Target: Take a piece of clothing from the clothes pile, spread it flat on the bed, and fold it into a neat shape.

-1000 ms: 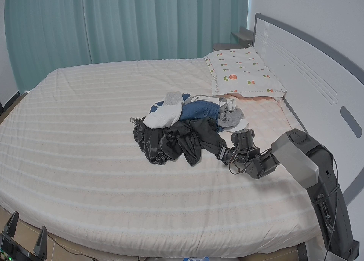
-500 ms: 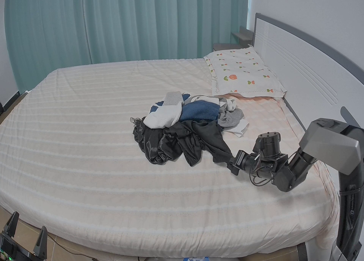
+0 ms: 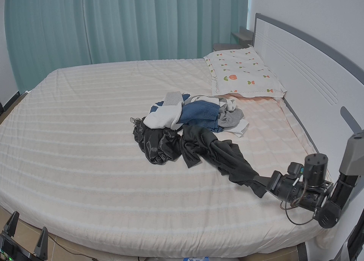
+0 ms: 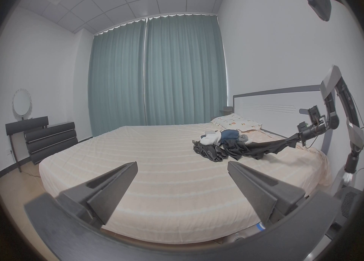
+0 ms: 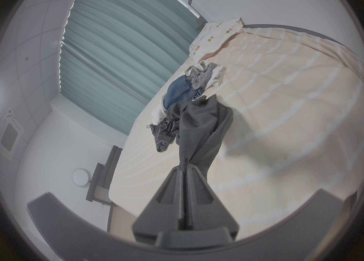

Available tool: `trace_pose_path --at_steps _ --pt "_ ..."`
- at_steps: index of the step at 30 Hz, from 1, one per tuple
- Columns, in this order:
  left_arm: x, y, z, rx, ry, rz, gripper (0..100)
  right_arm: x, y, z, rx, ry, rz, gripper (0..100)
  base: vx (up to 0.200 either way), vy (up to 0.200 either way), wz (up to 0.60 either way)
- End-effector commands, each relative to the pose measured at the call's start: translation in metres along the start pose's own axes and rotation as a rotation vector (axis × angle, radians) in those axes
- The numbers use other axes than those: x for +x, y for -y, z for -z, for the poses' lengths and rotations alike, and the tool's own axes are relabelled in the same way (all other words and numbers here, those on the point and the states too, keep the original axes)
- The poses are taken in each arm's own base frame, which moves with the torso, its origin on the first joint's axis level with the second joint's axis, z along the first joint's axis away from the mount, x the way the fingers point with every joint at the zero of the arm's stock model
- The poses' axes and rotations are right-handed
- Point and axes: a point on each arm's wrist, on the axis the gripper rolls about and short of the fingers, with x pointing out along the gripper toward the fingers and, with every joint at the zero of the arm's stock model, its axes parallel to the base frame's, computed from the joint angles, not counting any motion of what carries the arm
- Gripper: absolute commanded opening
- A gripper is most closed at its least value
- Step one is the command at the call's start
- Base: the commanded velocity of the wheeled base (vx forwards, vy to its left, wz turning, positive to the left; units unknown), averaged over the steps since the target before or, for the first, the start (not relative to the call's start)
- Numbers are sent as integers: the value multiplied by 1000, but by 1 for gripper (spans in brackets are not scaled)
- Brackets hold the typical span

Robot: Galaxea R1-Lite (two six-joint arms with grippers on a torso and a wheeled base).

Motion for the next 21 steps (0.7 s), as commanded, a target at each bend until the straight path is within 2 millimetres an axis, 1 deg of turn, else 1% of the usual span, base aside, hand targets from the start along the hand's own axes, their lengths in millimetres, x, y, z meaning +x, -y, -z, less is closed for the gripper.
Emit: trace_pose_path --at_steps 1,5,6,7,8,9,10,11,12,14,15,16,17,19,21 --pt "0 0 5 32 5 13 100 -59 -8 5 43 48 -75 0 0 0 0" --pt "0 0 4 29 11 13 100 -58 -7 7 49 33 -72 0 0 0 0" --pt "-2 0 -6 15 51 11 100 -57 -7 8 50 31 -72 0 0 0 0" --pt "-8 -1 -34 -34 147 10 100 -57 -6 8 51 28 -71 0 0 0 0" --pt "-12 -3 -85 -133 246 15 100 -57 -6 8 52 25 -70 0 0 0 0" --pt "-7 -4 -111 -184 251 18 100 -56 -6 8 54 21 -70 0 0 0 0" --pt "5 -4 -124 -185 206 18 100 -55 -5 9 57 16 -67 0 0 0 0" --pt "13 -4 -128 -159 177 18 100 -54 -4 10 58 10 -62 0 0 0 0" --pt "23 -4 -128 -96 123 30 100 -53 -3 12 57 0 -53 0 0 0 0" --pt "40 -3 -121 -26 26 83 100 -50 0 13 61 -11 -40 0 0 0 0" --pt "40 -3 -121 -26 26 83 100 -50 0 13 61 -11 -40 0 0 0 0" --pt "69 0 -101 6 -163 154 100 -46 2 15 61 -19 -26 0 0 0 0" --pt "76 1 -96 14 -215 162 100 -46 3 16 59 -21 -23 0 0 0 0" --pt "101 2 -85 97 -354 181 100 -46 0 17 54 -26 -35 0 0 0 0" --pt "119 4 -81 140 -417 209 100 -46 -1 17 51 -22 -37 0 0 0 0"
